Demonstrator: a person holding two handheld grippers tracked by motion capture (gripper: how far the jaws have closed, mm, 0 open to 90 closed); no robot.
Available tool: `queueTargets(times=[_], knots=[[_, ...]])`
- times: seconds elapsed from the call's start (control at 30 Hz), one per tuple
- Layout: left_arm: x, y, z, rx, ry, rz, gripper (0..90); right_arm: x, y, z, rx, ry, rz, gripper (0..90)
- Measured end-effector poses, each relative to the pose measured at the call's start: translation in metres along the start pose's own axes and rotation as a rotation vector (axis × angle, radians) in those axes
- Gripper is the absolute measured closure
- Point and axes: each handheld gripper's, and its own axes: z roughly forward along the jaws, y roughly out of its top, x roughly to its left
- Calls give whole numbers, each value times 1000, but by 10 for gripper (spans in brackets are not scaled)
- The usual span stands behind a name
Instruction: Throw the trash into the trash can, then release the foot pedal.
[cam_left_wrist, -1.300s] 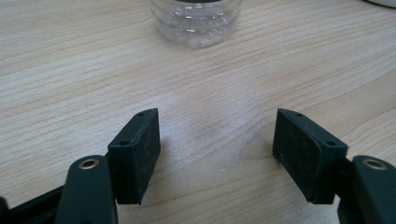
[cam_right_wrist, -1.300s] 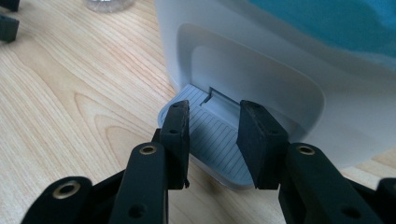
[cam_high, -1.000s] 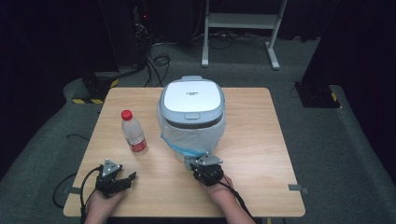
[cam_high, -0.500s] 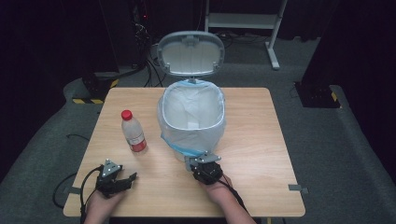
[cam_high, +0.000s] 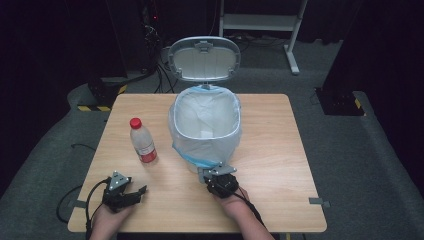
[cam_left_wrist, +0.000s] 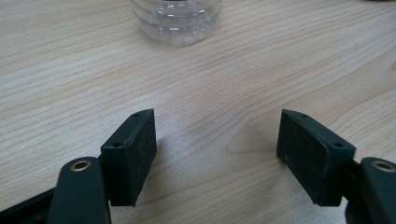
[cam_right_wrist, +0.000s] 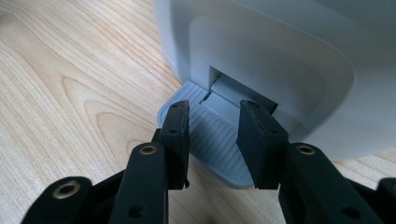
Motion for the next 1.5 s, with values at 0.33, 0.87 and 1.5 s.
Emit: queueTargets(times=[0.33,0.87,1.5], knots=[[1,-1,-1,8,-58,9,212,0,-1,0,-6,-1,-3,638],[5,24,-35,-45,-42,3,150,0,-1,0,-9,-7,-6,638],[7,87,-37,-195,-12,34,59,1,-2,0,-13,-9,-11,638]])
